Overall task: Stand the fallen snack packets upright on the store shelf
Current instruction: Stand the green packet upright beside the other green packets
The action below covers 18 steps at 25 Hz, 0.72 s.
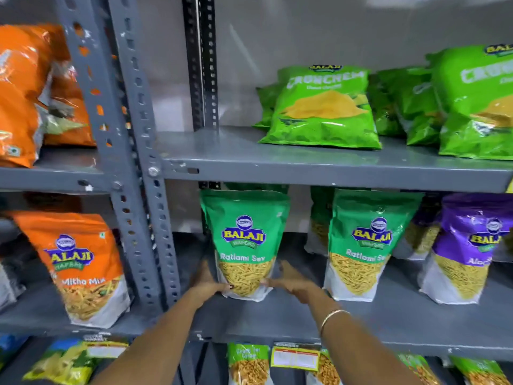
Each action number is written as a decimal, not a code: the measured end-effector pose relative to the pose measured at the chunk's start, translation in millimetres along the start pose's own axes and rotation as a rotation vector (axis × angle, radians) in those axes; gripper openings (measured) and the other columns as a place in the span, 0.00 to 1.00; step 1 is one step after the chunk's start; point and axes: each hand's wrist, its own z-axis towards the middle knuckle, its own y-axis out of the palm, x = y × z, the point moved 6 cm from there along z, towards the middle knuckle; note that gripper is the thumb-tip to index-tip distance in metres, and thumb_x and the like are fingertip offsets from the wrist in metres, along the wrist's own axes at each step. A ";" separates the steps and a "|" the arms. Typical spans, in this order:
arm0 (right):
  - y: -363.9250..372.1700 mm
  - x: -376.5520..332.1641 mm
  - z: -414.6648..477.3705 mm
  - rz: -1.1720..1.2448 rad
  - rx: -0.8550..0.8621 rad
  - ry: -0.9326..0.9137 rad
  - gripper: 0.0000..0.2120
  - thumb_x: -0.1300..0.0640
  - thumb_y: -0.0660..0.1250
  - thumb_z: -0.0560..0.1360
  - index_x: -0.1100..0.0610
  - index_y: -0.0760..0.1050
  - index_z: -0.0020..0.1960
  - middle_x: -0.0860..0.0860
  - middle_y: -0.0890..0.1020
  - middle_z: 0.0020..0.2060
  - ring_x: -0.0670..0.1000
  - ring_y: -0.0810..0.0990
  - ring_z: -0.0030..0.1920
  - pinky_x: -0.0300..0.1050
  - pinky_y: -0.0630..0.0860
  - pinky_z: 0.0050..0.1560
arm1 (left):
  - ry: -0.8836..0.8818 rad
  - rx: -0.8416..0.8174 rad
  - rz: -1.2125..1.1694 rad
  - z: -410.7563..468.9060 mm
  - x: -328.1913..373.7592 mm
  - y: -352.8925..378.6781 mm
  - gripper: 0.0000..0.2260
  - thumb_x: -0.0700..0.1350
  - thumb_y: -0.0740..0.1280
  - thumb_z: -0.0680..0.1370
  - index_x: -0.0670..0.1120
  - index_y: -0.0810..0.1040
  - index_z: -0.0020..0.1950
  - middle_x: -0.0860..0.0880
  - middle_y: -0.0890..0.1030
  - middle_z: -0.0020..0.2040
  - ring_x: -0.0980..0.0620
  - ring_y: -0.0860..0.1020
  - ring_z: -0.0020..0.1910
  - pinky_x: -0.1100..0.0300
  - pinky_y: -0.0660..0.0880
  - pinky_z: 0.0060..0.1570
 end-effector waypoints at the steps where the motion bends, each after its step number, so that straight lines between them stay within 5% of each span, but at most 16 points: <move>1: 10.6 -5.3 0.6 0.110 -0.006 -0.032 0.33 0.64 0.70 0.71 0.63 0.58 0.72 0.56 0.71 0.66 0.50 0.72 0.59 0.37 0.73 0.54 | 0.039 -0.064 -0.054 3.9 0.8 5.2 0.39 0.34 0.76 0.64 0.38 0.61 0.71 0.39 0.70 0.69 0.43 0.70 0.66 0.56 0.69 0.61; 3: 22.5 -9.9 1.8 0.195 -0.027 -0.043 0.27 0.70 0.67 0.71 0.64 0.63 0.68 0.58 0.75 0.62 0.52 0.75 0.58 0.28 0.77 0.43 | 0.075 -0.115 -0.130 4.0 4.6 10.4 0.30 0.33 0.74 0.65 0.37 0.67 0.65 0.39 0.75 0.64 0.46 0.75 0.57 0.57 0.72 0.56; 6: 25.4 -11.9 -1.4 0.191 0.009 -0.047 0.21 0.71 0.67 0.71 0.63 0.67 0.62 0.56 0.78 0.53 0.41 0.80 0.39 0.23 0.70 0.24 | 0.063 -0.094 -0.120 7.6 -3.5 11.3 0.27 0.36 0.76 0.63 0.40 0.71 0.60 0.39 0.80 0.59 0.44 0.79 0.56 0.48 0.76 0.58; 9: 26.1 -7.4 -13.7 0.141 0.043 -0.060 0.26 0.69 0.69 0.71 0.66 0.66 0.66 0.58 0.78 0.59 0.39 0.77 0.40 0.23 0.71 0.25 | 0.092 -0.120 -0.047 -5.8 -6.9 8.6 0.28 0.40 0.78 0.61 0.42 0.73 0.59 0.44 0.81 0.55 0.44 0.79 0.56 0.50 0.76 0.58; 15: 30.1 3.6 -46.4 0.105 0.084 -0.029 0.29 0.63 0.70 0.71 0.61 0.63 0.69 0.52 0.73 0.54 0.39 0.71 0.38 0.24 0.68 0.21 | 0.110 -0.185 0.009 -15.3 -27.7 13.1 0.38 0.52 0.79 0.54 0.44 0.71 0.61 0.43 0.80 0.61 0.45 0.78 0.60 0.47 0.74 0.63; 18: 34.2 3.4 -54.7 0.077 0.071 -0.040 0.29 0.63 0.70 0.71 0.61 0.64 0.69 0.53 0.76 0.58 0.44 0.75 0.43 0.29 0.72 0.26 | 0.133 -0.172 0.058 -50.0 -11.3 -1.0 0.35 0.48 0.78 0.59 0.42 0.71 0.63 0.42 0.79 0.63 0.44 0.77 0.61 0.50 0.73 0.63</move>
